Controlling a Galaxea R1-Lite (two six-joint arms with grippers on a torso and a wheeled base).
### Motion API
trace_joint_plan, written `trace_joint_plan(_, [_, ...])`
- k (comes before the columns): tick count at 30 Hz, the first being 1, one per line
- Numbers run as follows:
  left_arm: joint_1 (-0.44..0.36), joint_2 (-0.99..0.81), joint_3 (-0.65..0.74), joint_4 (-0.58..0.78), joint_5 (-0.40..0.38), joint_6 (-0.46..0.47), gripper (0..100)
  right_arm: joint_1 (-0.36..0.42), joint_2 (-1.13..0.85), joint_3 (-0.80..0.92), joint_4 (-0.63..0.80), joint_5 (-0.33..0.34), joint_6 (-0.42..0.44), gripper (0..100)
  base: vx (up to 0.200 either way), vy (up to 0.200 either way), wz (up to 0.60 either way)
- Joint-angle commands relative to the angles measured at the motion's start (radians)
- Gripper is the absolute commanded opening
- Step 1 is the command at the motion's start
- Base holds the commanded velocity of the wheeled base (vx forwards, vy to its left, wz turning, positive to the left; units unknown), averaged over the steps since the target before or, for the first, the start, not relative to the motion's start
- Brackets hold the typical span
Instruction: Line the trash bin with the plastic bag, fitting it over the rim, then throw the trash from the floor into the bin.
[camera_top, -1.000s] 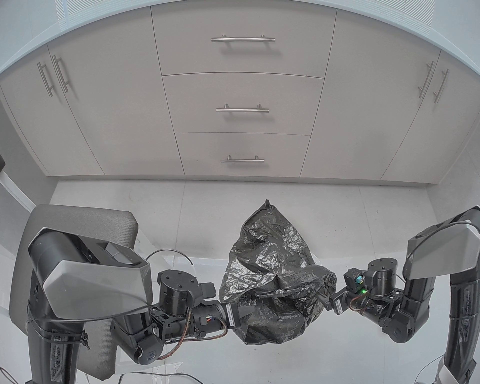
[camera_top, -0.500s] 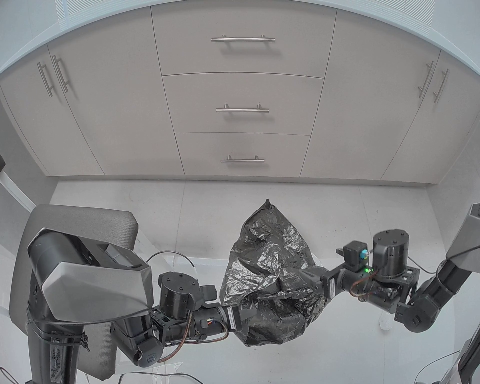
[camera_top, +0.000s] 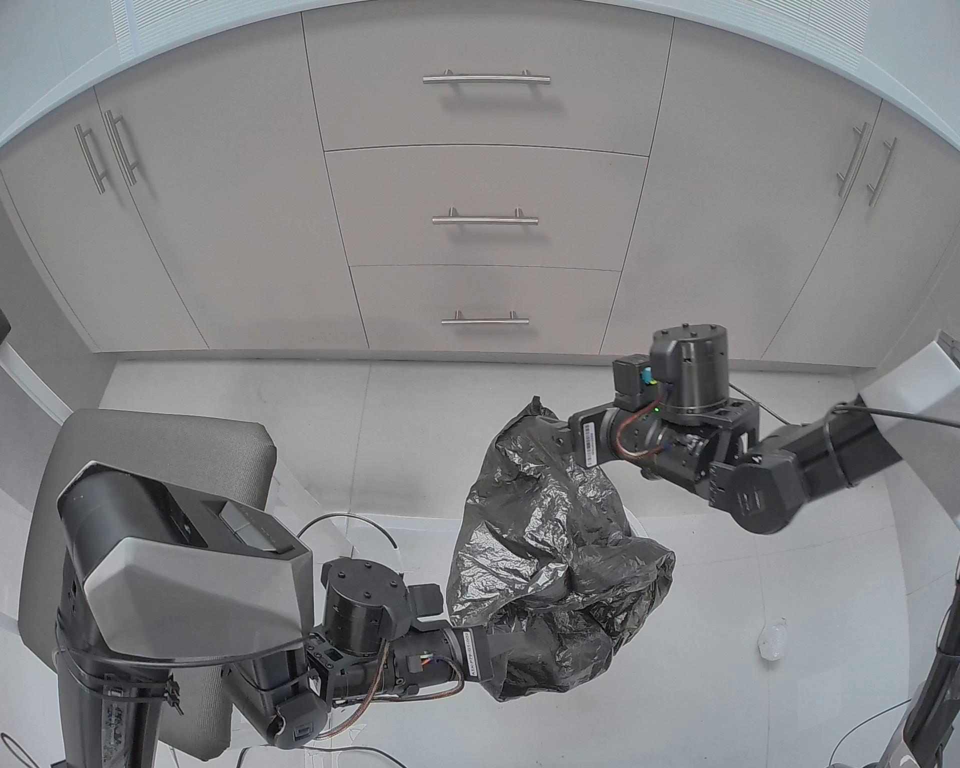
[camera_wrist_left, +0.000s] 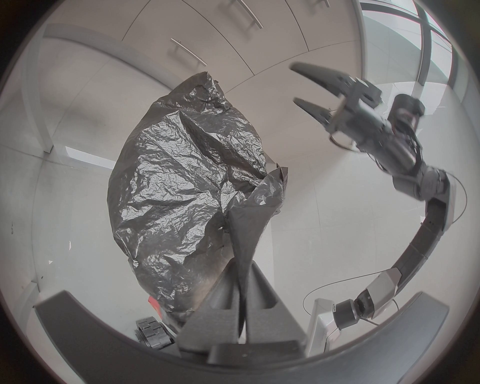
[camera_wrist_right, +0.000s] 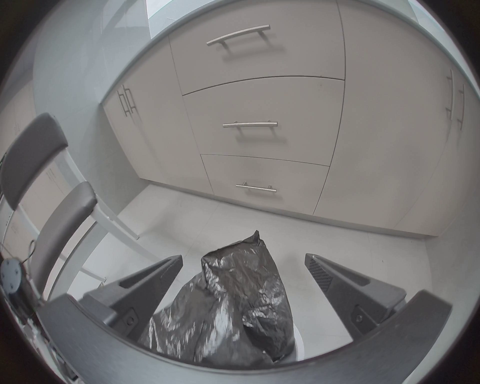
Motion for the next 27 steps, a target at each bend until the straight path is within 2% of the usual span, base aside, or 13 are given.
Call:
trace_joint_plan(1, [-0.030,0.006,0.021,-0.023,0.000,0.001,0,0.015,0.216,-0.240,0.137,-0.032,0.014,100,0.000,0.000,0.00])
trace_joint_plan(7, [-0.030,0.009,0.020,-0.023,0.000,0.001,0,0.010,0.311,-0.345,0.145,-0.077,0.013,100,0.000,0.000,0.00])
trace_joint_plan(12, [-0.030,0.009,0.020,-0.023,0.000,0.001,0,0.008,0.325,-0.364,0.154,-0.077,0.013,100,0.000,0.000,0.00])
trace_joint_plan(18, [-0.030,0.009,0.020,-0.023,0.000,0.001,0,0.016,0.354,-0.511,0.261,-0.077,0.011,100,0.000,0.000,0.00])
trace_joint_plan(27, [-0.030,0.009,0.020,-0.023,0.000,0.004,0,0.035,0.356,-0.594,0.335,-0.075,0.013,100,0.000,0.000,0.00])
